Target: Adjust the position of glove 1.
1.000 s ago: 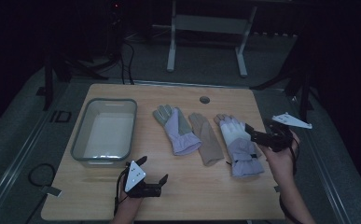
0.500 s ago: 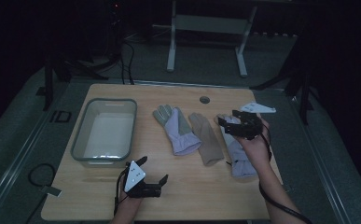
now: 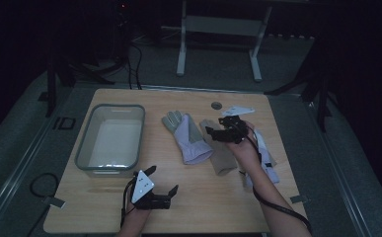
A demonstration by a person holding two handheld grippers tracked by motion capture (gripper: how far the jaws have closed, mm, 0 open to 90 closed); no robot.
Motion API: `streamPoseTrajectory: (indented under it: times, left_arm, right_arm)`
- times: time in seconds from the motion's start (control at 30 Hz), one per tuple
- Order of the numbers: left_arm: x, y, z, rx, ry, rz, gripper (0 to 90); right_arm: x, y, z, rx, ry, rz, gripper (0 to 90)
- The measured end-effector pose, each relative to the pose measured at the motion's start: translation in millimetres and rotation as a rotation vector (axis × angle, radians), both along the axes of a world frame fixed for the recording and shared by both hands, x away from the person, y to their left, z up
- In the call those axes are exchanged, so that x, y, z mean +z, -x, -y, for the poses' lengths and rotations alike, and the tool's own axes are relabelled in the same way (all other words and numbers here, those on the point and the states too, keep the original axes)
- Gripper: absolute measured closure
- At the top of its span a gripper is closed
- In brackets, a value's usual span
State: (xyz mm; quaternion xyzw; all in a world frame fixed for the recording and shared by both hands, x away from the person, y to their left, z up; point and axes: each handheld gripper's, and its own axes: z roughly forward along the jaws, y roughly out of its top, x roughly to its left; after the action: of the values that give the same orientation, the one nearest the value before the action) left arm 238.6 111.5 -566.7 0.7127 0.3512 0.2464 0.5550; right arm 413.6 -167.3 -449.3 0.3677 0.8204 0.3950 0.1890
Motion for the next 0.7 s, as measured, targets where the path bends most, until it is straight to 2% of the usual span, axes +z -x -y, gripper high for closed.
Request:
streamPoseTrajectory:
  times: [0.13, 0.2, 0.27, 0.37, 0.4, 0.43, 0.5, 0.53, 0.57, 0.7]
  left_arm:
    - [0.0, 0.0, 0.1, -0.002, 0.000, 0.000, 0.0]
    - [0.0, 0.0, 0.0, -0.001, -0.002, 0.001, 0.0]
    - [-0.1, -0.2, 0.1, 0.000, 0.006, -0.002, 0.0]
    - [0.0, -0.3, 0.0, -0.002, 0.004, -0.004, 0.0]
    - [0.0, -0.3, 0.0, -0.003, 0.003, -0.003, 0.0]
    - [0.0, -0.3, 0.0, -0.004, 0.003, -0.003, 0.0]
    - [0.0, -0.3, -0.1, -0.005, 0.003, -0.004, 0.0]
    - [-0.1, -0.3, -0.1, -0.005, 0.005, -0.004, 0.0]
    - [-0.1, -0.4, -0.4, -0.006, 0.008, -0.006, 0.0]
    - [-0.1, -0.6, -0.5, -0.009, 0.010, -0.008, 0.0]
  right_arm:
    - [-9.1, -5.4, -12.1, 0.017, 0.012, -0.025, 37.3]
    - [-18.1, -11.6, -24.7, 0.038, 0.027, -0.052, 40.2]
    - [-23.2, -15.7, -33.0, 0.050, 0.049, -0.058, 42.7]
    - [-28.5, -20.1, -39.1, 0.054, 0.052, -0.069, 47.9]
    - [-35.1, -24.8, -43.8, 0.059, 0.053, -0.082, 54.1]
    - [-38.7, -27.0, -46.1, 0.067, 0.053, -0.090, 54.5]
    - [-46.0, -30.7, -51.2, 0.058, 0.089, -0.097, 58.3]
    - [-46.0, -30.7, -51.2, 0.058, 0.089, -0.097, 58.3]
    - [-53.1, -35.2, -54.7, 0.066, 0.095, -0.119, 58.6]
    - [-67.3, -44.1, -58.9, 0.053, 0.141, -0.147, 57.5]
